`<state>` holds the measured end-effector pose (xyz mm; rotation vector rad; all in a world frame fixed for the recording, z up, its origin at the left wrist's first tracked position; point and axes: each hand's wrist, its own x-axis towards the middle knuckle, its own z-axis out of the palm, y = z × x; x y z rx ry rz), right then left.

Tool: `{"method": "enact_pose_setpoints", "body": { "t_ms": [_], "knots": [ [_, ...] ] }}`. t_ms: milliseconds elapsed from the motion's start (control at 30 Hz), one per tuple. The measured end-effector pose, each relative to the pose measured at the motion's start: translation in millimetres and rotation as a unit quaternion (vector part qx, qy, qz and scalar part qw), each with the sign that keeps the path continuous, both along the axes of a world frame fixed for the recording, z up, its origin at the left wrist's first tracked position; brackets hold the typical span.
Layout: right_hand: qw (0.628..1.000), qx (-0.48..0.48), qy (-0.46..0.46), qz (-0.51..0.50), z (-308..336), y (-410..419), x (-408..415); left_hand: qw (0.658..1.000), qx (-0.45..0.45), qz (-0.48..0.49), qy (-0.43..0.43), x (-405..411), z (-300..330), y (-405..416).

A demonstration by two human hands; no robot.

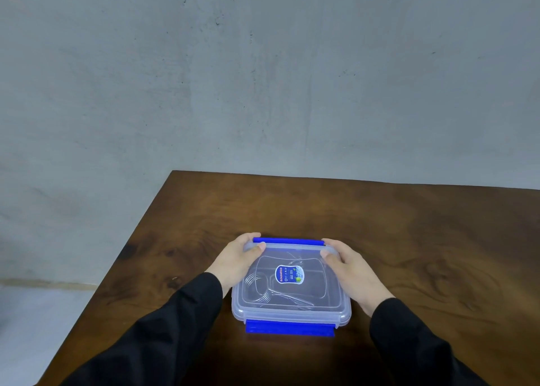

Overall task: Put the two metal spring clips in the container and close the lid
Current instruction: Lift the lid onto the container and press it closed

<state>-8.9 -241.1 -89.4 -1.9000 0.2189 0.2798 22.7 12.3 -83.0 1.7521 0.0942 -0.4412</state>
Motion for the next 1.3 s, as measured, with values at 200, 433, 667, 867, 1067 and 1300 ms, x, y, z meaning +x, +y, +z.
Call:
{"method": "enact_pose_setpoints", "body": {
  "t_ms": [200, 433, 667, 867, 1067, 1300],
  "knots": [
    [0.999, 0.038, 0.005, -0.003, -1, -1, 0, 1.0, -0.01, 0.005, 0.003, 2, -3, 1],
    [1.0, 0.028, 0.003, -0.001, 0, 0, 3, 0.999, 0.038, 0.001, -0.019, 4, -2, 0],
    [0.999, 0.02, -0.022, -0.02, -1, 3, -1, 0.999, 0.038, 0.013, -0.02, 0, 0, 0],
    [0.938, -0.179, -0.294, 0.041, -7, -4, -37, 0.932, 0.222, 0.039, -0.283, -23, -6, 7],
    [0.846, -0.341, -0.357, 0.199, -56, -26, -93, 0.772, 0.374, -0.167, -0.486, -91, -55, 54],
    [0.833, -0.399, -0.353, 0.154, -68, -17, -89, 0.739, 0.452, -0.155, -0.475, -98, -68, 49]
  ]
}}
